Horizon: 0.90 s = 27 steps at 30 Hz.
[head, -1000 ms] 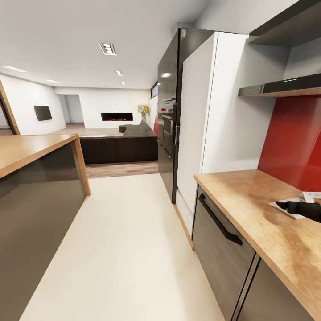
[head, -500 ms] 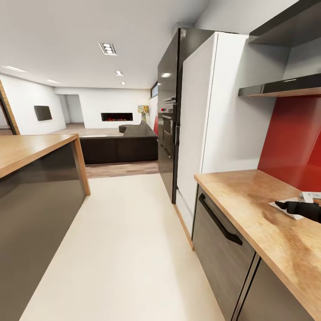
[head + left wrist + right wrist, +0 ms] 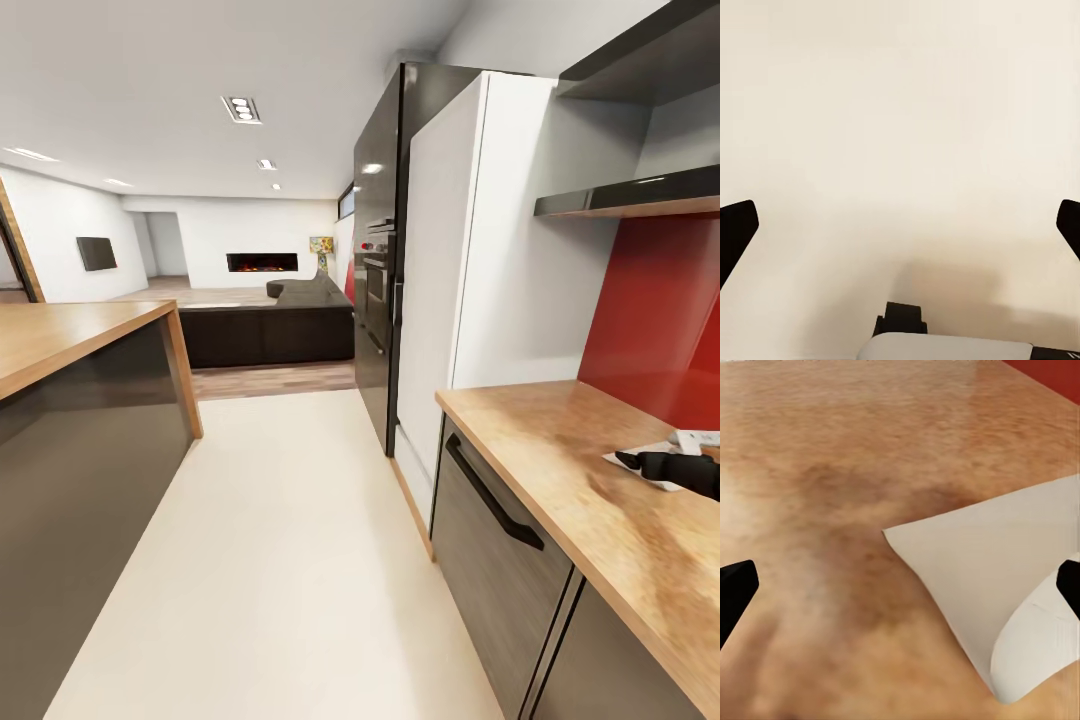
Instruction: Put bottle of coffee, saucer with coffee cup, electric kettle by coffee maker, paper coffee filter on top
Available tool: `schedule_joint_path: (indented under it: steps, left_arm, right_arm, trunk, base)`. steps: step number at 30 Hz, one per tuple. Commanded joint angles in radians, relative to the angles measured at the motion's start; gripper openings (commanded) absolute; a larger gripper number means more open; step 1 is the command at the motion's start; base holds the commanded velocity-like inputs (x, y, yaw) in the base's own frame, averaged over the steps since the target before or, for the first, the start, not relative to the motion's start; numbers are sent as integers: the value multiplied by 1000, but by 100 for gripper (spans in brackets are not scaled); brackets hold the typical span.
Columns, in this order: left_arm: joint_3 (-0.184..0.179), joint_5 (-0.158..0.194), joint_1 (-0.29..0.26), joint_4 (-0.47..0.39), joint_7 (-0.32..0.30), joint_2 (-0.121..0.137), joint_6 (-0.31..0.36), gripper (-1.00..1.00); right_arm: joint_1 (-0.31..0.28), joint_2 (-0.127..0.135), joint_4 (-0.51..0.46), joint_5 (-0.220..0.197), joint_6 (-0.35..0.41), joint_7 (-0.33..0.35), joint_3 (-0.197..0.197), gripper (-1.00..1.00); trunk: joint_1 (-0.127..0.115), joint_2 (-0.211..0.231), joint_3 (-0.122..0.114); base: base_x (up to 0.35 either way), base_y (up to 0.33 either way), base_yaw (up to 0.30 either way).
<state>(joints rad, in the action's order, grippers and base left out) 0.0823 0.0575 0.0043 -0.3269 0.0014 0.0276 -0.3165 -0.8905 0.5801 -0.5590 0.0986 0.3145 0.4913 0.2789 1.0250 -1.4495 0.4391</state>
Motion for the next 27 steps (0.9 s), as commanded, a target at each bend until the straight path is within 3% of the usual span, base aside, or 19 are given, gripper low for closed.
schedule_joint_path:
  steps: [1,18,27]
  left_arm:
    - [-1,6,0,-1,0,0,-1,100]
    - [-1,6,0,-1,0,0,-1,100]
    - [-1,6,0,-1,0,0,-1,100]
  right_arm:
    - [-1,-1,-2,11,5,8,7,100]
    - [-1,1,-5,16,2,-4,7,100]
    - [-1,1,-6,16,2,-67,6,100]
  trunk:
    - [0,-1,1]
    - [0,-1,1]
    - [0,-1,1]
  base:
    - [0,0,0]
    - [0,0,0]
    - [0,0,0]
